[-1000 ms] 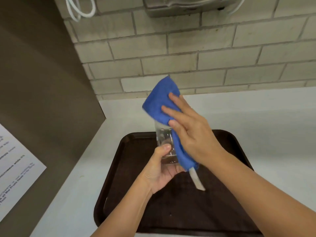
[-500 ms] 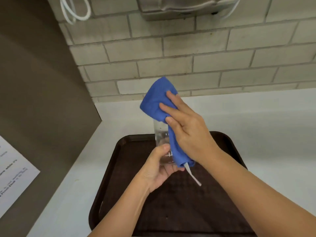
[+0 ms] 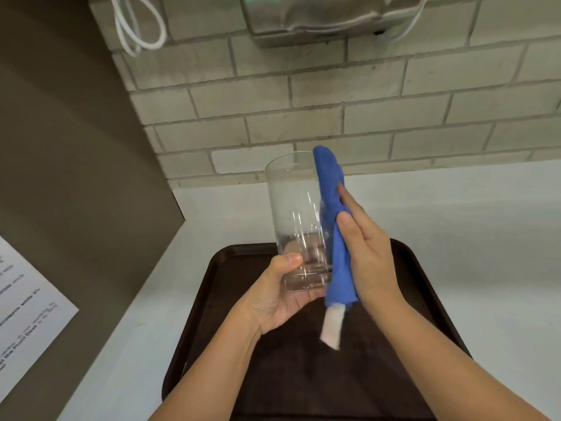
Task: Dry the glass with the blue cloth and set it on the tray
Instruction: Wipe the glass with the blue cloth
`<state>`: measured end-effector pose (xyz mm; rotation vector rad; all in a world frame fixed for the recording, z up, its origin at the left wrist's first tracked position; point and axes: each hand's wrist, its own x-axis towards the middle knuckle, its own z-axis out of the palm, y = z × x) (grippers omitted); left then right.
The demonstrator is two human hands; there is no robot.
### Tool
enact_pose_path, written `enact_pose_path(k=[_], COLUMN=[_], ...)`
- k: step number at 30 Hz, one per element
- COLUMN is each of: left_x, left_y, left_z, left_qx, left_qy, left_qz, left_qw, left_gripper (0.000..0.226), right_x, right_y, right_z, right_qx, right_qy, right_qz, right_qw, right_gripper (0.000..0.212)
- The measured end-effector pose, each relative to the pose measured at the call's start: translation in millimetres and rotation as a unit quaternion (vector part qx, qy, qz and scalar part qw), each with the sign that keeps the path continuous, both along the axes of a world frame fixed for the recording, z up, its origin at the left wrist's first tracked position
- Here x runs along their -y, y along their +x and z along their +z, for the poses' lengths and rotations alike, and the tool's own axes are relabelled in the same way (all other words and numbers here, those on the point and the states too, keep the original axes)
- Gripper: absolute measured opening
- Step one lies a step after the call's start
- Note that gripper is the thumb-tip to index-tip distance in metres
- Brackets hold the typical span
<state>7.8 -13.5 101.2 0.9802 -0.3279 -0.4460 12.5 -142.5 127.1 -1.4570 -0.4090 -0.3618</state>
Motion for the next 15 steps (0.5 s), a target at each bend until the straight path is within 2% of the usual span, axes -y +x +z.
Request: enact_pose_path(k=[2,5,8,10,12,15], left_x=[0,0,3,9,17,25], left_y=[1,2,3,5,6,5], left_z=[3,5,4,8,15,24], left_qx=[0.008,0.0,-0.028,-0.034,-0.015,0.064], left_qy=[0.006,0.022,0.081,0.15,0.242,0.363], left_qz=[-0.006,0.0,0.021,0.056,0.114,0.239], left_qw=[1.0,1.0,0.996,0.986,0.963,0.898], left_gripper=[0.064,0.061,0.056,0.07,0.075,0.061], right_x=[-1,-5,-8,-6,-5,-7], right_y=[5,-8,-17,-14,-10,-8], right_z=[5,-13,-31,-35,-38,-38], right_qx=[-0.063,-0.138,-0.212,-0.259,-0.294,-0.301], right_qy=[0.077,0.153,0.273,0.347,0.385,0.395], right_qz=[0.043,0.038,0.033,0.021,0.01,0.0], right_qw=[0.994,0.978,0.938,0.901,0.875,0.868], right_gripper=[0.033,0.04,0.032,0.026,0.022,0.025])
